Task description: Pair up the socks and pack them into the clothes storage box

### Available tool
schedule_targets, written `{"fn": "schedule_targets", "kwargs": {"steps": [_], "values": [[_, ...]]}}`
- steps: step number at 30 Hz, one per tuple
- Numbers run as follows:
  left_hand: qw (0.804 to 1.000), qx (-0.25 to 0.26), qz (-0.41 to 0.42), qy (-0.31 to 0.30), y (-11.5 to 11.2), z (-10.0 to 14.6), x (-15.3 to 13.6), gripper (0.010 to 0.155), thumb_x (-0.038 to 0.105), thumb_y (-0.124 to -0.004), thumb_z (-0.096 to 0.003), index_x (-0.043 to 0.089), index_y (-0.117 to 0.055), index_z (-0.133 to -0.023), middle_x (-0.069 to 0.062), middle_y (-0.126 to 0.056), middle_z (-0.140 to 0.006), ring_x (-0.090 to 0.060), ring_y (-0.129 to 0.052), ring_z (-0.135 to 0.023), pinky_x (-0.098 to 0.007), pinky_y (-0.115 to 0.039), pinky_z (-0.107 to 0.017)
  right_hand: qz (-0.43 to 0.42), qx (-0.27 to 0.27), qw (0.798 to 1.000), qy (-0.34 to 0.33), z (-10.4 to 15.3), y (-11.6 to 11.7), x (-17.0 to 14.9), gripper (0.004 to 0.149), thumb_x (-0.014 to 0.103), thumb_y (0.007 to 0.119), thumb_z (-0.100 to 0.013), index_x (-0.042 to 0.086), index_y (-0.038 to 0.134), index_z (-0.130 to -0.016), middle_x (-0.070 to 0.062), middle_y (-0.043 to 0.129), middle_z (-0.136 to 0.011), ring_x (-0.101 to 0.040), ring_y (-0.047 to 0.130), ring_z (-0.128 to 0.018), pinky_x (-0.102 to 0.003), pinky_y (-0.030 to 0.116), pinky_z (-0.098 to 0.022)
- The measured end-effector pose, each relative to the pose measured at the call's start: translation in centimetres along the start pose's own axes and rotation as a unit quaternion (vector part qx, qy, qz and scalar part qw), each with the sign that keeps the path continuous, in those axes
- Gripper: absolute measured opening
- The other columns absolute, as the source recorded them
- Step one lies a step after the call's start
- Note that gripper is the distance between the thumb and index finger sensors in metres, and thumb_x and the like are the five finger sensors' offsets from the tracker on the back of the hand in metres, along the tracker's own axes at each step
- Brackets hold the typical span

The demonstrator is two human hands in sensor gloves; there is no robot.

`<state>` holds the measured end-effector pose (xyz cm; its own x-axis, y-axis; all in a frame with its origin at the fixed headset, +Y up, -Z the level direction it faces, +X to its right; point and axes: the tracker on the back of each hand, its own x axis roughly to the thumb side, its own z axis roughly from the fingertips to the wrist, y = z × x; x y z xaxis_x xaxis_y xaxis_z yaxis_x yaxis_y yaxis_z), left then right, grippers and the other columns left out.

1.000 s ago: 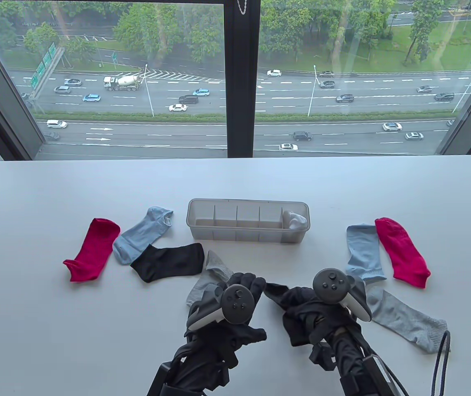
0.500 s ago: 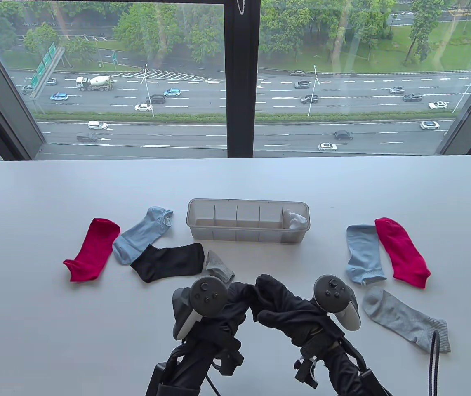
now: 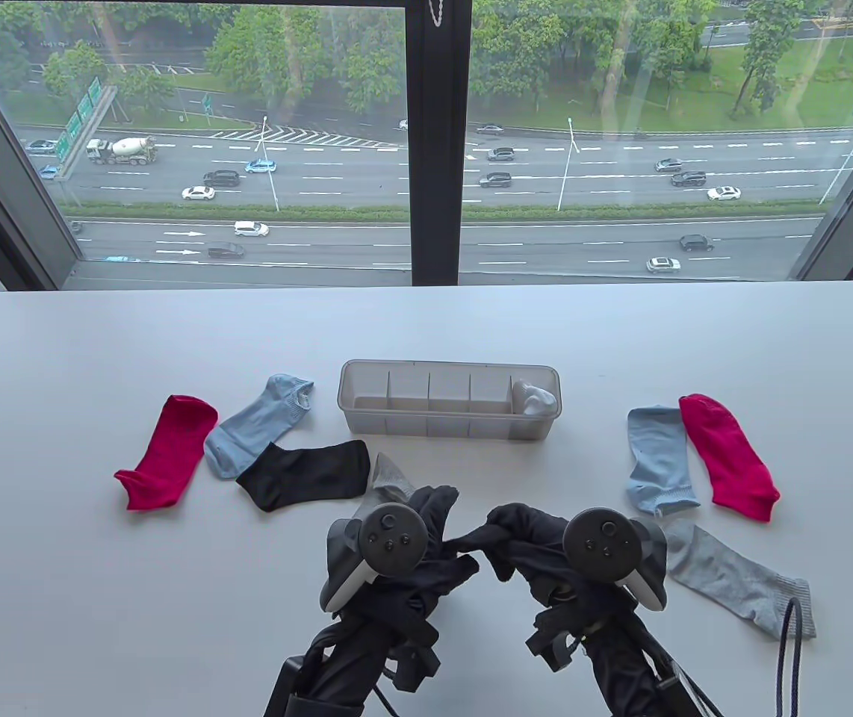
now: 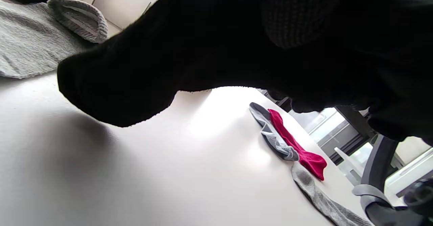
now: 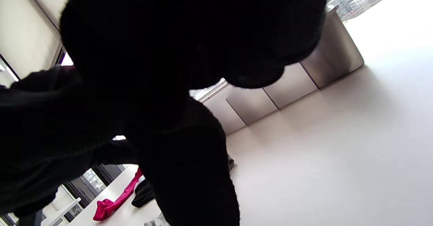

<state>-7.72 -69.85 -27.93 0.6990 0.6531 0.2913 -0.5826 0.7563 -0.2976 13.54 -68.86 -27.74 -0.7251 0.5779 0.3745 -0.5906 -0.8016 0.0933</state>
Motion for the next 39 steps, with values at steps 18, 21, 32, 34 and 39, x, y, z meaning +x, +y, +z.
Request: {"fn": "schedule_targets", "kwargs": {"steps": [18, 21, 32, 34, 39], "values": [[0.985, -0.013, 0.171, -0.014, 0.4, 0.0, 0.3, 0.04, 0.028, -0.063, -0.0538, 0.008, -0.08, -0.084, -0.009, -0.103, -0.041, -0.024, -0.106, -0.025, -0.05, -0.086, -0.036, -0.189, -0.082, 0.978, 0.038, 1.1, -1.2, -0.4, 0.042, 0.034, 0.065, -0.06, 0.029, 0.053, -0.099, -0.003, 0.09, -0.068, -0.021, 0.098, -0.055, -0.038, 0.085, -0.044], [0.992, -0.037, 0.11, 0.044, -0.7, -0.4, -0.3, 0.042, 0.03, -0.064, -0.0538, 0.006, -0.079, -0.084, -0.009, -0.104, -0.037, -0.028, -0.106, -0.024, -0.052, -0.084, -0.037, -0.139, -0.041, 0.986, 0.081, 0.5, -0.4, -1.3, 0.042, 0.034, 0.068, -0.058, 0.027, 0.059, -0.098, -0.005, 0.092, -0.062, -0.009, 0.095, -0.033, -0.028, 0.086, -0.027], [0.968, -0.107, -0.184, 0.13, -2.6, -1.3, -2.4, 0.084, 0.056, -0.06, -0.0513, 0.031, 0.0, -0.104, 0.0, 0.015, -0.11, -0.029, 0.017, -0.107, -0.063, 0.003, -0.075, 0.038, 0.134, 0.983, 0.122, 0.2, 3.2, -2.8, 0.067, 0.052, 0.054, -0.057, 0.027, 0.025, -0.112, -0.031, 0.056, -0.115, -0.061, 0.044, -0.1, -0.075, 0.038, -0.069], [0.968, -0.112, -0.182, 0.134, -2.6, -1.1, -2.6, 0.085, 0.057, -0.059, -0.0511, 0.032, 0.005, -0.101, 0.001, 0.016, -0.11, -0.028, 0.018, -0.107, -0.062, 0.003, -0.074, 0.014, 0.2, 0.969, 0.148, -0.1, 4.9, -3.4, 0.067, 0.052, 0.05, -0.057, 0.027, 0.018, -0.111, -0.034, 0.054, -0.115, -0.062, 0.04, -0.1, -0.076, 0.032, -0.068], [0.969, -0.108, -0.16, 0.155, -1.8, -0.7, -3.4, 0.085, 0.056, -0.06, -0.0512, 0.034, 0.005, -0.1, 0.001, 0.017, -0.109, -0.027, 0.019, -0.106, -0.062, 0.004, -0.074, 0.029, 0.179, 0.973, 0.145, 0.1, 4.5, -4.0, 0.068, 0.054, 0.049, -0.056, 0.03, 0.011, -0.108, -0.026, 0.025, -0.121, -0.057, 0.016, -0.102, -0.074, 0.018, -0.068]]}}
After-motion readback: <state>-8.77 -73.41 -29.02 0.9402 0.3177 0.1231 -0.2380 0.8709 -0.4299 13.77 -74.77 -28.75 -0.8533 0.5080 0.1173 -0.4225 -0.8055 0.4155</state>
